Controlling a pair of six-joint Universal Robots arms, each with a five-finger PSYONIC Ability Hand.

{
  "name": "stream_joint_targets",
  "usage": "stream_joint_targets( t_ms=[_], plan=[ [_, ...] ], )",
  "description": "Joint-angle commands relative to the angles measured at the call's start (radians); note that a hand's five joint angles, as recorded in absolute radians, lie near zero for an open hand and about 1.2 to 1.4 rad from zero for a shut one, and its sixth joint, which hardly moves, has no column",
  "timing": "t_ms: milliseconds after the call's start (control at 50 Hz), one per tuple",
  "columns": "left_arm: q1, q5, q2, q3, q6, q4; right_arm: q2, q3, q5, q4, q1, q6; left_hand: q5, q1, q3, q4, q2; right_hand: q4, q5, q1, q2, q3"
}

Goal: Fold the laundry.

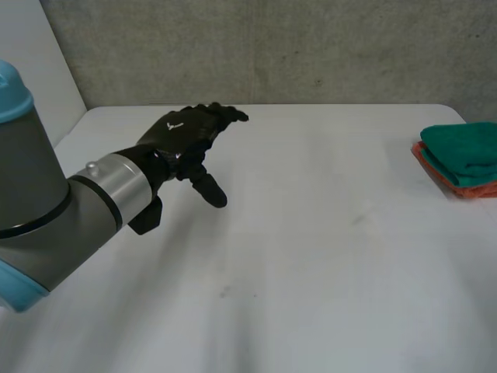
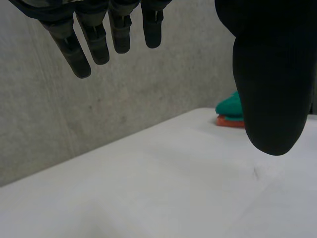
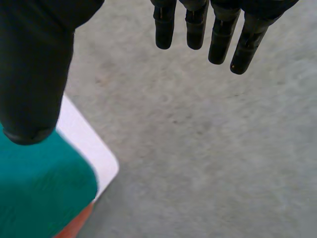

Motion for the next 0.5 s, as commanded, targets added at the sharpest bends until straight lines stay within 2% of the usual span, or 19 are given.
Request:
stream_joint_targets(
  t_ms=[20, 40, 100, 120, 200, 280, 340, 400, 500],
  plan=[
    [0.005, -0.035, 0.07, 0.002, 0.0, 0.018, -0.164, 0.041, 0.281, 0.074, 0.243, 0.011, -0.025, 0.003, -0.015, -0.007, -0.008, -0.063, -0.064, -0.029, -0.046, -0.04],
    [0.005, -0.046, 0.079, 0.002, 0.001, 0.023, -0.185, 0.076, 0.334, 0.077, 0.304, 0.017, -0.028, 0.0, -0.018, -0.01, -0.011, -0.063, -0.064, -0.029, -0.046, -0.04],
    [0.018, -0.112, 0.109, 0.0, 0.006, 0.041, -0.208, 0.142, 0.407, 0.075, 0.379, 0.058, -0.034, -0.006, -0.024, -0.016, -0.017, -0.063, -0.064, -0.029, -0.046, -0.04],
    [0.025, -0.13, 0.117, 0.0, 0.007, 0.046, -0.227, 0.186, 0.454, 0.071, 0.436, 0.107, -0.034, -0.006, -0.024, -0.016, -0.017, -0.063, -0.064, -0.029, -0.046, -0.04],
    [0.074, -0.203, 0.143, 0.0, 0.018, 0.055, -0.291, 0.31, 0.53, 0.042, 0.585, 0.274, -0.043, -0.015, -0.033, -0.024, -0.026, -0.063, -0.064, -0.029, -0.046, -0.04],
    [0.136, -0.207, 0.137, 0.0, 0.038, 0.055, -0.339, 0.461, 0.557, -0.048, 0.692, 0.389, -0.046, -0.018, -0.036, -0.027, -0.029, -0.063, -0.064, -0.029, -0.046, -0.04],
    [0.181, -0.207, 0.12, -0.003, 0.062, 0.057, -0.369, 0.564, 0.564, -0.13, 0.748, 0.4, -0.046, -0.018, -0.036, -0.027, -0.029, -0.063, -0.064, -0.029, -0.046, -0.04],
    [0.19, -0.206, 0.085, -0.003, 0.073, 0.055, -0.391, 0.621, 0.573, -0.176, 0.775, 0.396, -0.046, -0.018, -0.036, -0.027, -0.029, -0.063, -0.064, -0.029, -0.046, -0.04],
    [0.189, -0.204, 0.053, -0.003, 0.073, 0.057, -0.42, 0.69, 0.642, -0.228, 0.786, 0.385, -0.047, -0.018, -0.037, -0.028, -0.03, -0.063, -0.064, -0.029, -0.046, -0.04]
  ],
)
